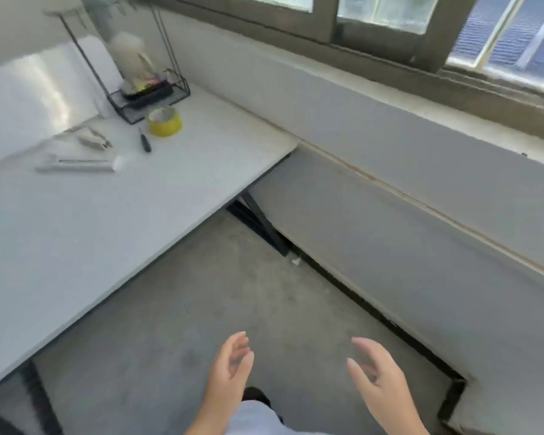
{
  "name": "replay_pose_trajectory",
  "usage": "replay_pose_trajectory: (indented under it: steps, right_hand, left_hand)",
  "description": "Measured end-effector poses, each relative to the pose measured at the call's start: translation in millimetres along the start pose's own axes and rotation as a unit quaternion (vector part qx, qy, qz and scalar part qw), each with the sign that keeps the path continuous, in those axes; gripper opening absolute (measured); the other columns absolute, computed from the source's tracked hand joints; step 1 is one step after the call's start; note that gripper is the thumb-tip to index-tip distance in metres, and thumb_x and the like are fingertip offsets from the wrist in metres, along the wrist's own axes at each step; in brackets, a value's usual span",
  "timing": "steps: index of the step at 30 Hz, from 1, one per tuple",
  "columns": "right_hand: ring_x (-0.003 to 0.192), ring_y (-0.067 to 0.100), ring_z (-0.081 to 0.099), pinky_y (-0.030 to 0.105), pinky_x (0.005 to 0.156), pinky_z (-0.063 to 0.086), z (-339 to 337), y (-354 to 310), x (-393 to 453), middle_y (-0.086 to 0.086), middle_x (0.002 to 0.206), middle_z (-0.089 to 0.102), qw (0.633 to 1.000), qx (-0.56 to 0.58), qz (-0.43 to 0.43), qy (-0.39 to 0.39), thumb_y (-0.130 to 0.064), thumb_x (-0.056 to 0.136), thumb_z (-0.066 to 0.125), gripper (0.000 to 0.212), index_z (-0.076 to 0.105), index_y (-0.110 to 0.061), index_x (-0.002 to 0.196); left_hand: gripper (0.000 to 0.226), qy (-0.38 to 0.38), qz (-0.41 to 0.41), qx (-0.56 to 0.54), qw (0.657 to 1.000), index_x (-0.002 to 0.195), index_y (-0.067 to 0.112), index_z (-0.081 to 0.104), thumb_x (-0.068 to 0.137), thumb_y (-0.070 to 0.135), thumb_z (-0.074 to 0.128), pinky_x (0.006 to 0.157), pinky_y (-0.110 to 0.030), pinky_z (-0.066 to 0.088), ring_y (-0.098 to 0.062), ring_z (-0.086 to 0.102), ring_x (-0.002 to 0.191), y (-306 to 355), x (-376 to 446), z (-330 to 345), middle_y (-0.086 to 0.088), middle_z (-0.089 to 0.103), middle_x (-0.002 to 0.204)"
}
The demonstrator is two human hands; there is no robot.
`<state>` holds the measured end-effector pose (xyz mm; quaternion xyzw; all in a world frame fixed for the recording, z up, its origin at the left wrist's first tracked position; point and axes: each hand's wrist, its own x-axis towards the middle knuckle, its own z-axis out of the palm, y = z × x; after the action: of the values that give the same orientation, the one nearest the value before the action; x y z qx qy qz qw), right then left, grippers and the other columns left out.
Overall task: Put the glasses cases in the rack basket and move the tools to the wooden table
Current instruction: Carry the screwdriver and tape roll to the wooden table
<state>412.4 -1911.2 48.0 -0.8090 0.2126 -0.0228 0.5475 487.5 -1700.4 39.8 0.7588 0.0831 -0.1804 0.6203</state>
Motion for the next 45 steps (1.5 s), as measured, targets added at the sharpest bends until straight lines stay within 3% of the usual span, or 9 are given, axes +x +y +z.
replay_pose_trajectory:
  steps: [5,14,21,24,34,38,40,43,45]
  right_hand:
    - [0.096,0.003,0.054,-0.009,0.076,0.035,109.1,-82.8,88.0,-0.018,0.098,0.051,0.994,-0.028,-0.055,-0.087,-0.004,0.081,0.060,0.030,0.051,-0.027,0.097]
    - [0.089,-0.027,0.047,-0.008,0.074,0.037,194.0,-147.1,186.0,0.004,0.104,0.058,0.982,-0.067,-0.019,-0.176,0.000,0.078,0.063,0.043,0.049,-0.040,0.086]
    - [0.101,0.024,0.054,0.035,0.089,0.043,238.2,-203.3,330.0,0.006,0.103,0.056,0.975,-0.099,-0.049,-0.194,-0.001,0.082,0.058,0.026,0.055,-0.017,0.101]
    - [0.102,0.026,0.053,0.034,0.088,0.042,266.1,-243.8,415.1,0.006,0.105,0.055,0.973,-0.107,-0.078,-0.188,-0.002,0.083,0.056,0.025,0.057,-0.007,0.107]
    - [0.102,0.035,0.056,0.036,0.081,0.042,382.2,-325.8,626.4,0.021,0.117,0.057,0.968,-0.192,0.003,-0.162,-0.030,0.082,0.059,0.056,0.039,0.000,0.126]
    - [0.061,0.032,0.058,0.043,0.069,0.055,405.1,-323.4,649.3,0.014,0.081,0.059,0.953,-0.211,0.089,-0.198,-0.022,0.081,0.056,0.035,0.049,0.002,0.106]
    - [0.058,0.032,0.057,0.035,0.055,0.058,409.2,-320.0,652.6,0.015,0.084,0.057,0.955,-0.200,0.094,-0.197,-0.011,0.081,0.050,0.020,0.051,0.001,0.097]
    - [0.065,0.036,0.058,0.015,0.028,0.042,408.3,-319.7,651.5,0.022,0.098,0.055,0.961,-0.174,0.080,-0.201,-0.003,0.080,0.046,0.012,0.052,-0.003,0.090]
    - [0.061,0.032,0.058,0.016,0.031,0.044,401.3,-319.5,646.0,0.015,0.084,0.056,0.966,-0.138,0.069,-0.206,0.001,0.079,0.045,0.018,0.053,-0.006,0.093]
  left_hand:
    - [0.029,0.066,0.039,-0.005,0.997,0.103,0.020,0.049,0.085,-0.002,0.050,0.069,0.004,0.041,0.003,0.056,0.089,23.3,65.0,-94.9,0.000,0.055,0.103]
    - [0.038,0.185,-0.017,-0.083,0.979,0.087,0.032,0.050,0.079,-0.004,0.057,0.063,0.003,0.043,0.018,0.058,0.066,24.8,145.0,-183.5,0.004,0.058,0.091]
    - [0.033,0.264,-0.027,-0.089,0.960,0.099,0.021,0.048,0.083,-0.007,0.050,0.065,0.003,0.042,-0.003,0.058,0.083,52.9,250.9,-226.0,-0.002,0.056,0.096]
    - [0.031,0.292,-0.017,-0.091,0.952,0.101,0.019,0.047,0.084,-0.006,0.050,0.063,0.002,0.043,0.009,0.058,0.078,91.1,317.0,-240.1,0.001,0.055,0.095]
    - [0.045,0.255,-0.074,0.120,0.957,0.124,0.013,0.040,0.084,0.025,0.056,0.092,-0.029,0.040,-0.020,0.046,0.112,190.6,532.8,-250.6,-0.007,0.047,0.122]
    - [0.045,0.221,-0.118,0.270,0.930,0.119,0.008,0.041,0.083,0.031,0.055,0.097,-0.031,0.035,-0.027,0.042,0.115,190.1,576.1,-247.2,-0.013,0.047,0.118]
    - [0.037,0.209,-0.132,0.309,0.919,0.119,0.008,0.040,0.086,0.024,0.048,0.094,-0.033,0.039,-0.028,0.044,0.113,189.1,583.8,-246.2,-0.012,0.047,0.117]
    - [0.030,0.207,-0.134,0.243,0.938,0.116,0.008,0.044,0.087,0.012,0.041,0.084,-0.036,0.042,-0.030,0.049,0.102,190.5,587.1,-248.7,-0.007,0.042,0.100]
    - [0.030,0.214,-0.126,0.152,0.957,0.116,0.008,0.046,0.087,0.009,0.040,0.073,-0.031,0.041,-0.026,0.047,0.087,190.8,581.0,-251.1,-0.004,0.037,0.094]
